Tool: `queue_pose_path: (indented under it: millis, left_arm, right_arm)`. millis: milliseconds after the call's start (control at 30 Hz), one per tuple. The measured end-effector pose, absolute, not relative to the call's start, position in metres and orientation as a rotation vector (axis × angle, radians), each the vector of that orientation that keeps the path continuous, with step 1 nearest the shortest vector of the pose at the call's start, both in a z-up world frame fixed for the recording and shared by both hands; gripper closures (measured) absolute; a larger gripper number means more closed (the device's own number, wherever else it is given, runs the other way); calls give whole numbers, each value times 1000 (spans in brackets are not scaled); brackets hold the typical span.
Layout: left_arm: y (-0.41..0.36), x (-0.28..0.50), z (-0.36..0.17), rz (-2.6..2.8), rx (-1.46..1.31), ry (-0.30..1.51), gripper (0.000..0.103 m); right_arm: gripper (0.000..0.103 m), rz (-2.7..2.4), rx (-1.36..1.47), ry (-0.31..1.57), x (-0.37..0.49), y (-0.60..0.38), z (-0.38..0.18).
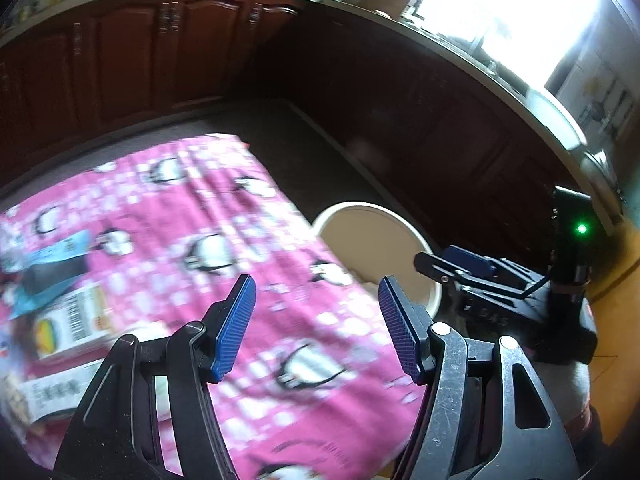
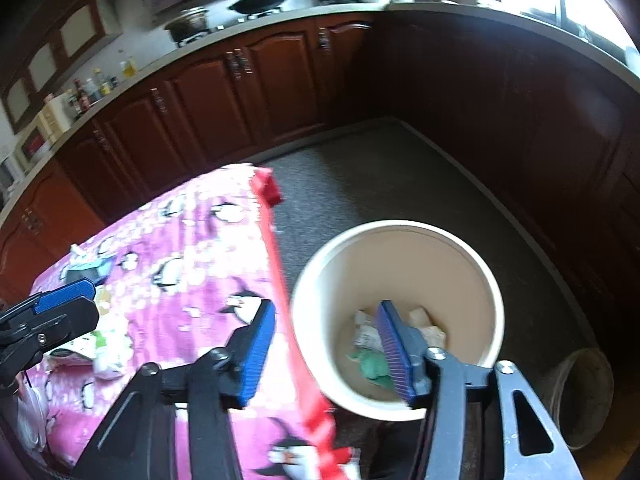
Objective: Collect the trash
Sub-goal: 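Move both open tools back over the remaining trash on the cloth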
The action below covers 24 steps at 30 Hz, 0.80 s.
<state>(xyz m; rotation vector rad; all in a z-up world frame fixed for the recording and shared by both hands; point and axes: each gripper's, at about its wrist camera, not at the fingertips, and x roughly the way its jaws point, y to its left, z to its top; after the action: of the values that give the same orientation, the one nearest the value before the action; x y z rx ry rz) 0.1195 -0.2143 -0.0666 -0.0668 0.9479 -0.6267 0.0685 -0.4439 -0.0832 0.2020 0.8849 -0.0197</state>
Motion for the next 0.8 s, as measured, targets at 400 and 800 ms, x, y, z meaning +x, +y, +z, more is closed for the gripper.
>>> queue_pose_path:
  millis: [400,800]
  left_arm:
    - [-67,108,-70,-379,-143,953,40]
    - [81,124,-113,-69,-187,1030,40]
  right_arm:
    - [43,228,117,944,98,-330,-87]
    - [43,416,35,968,132,-230,-88]
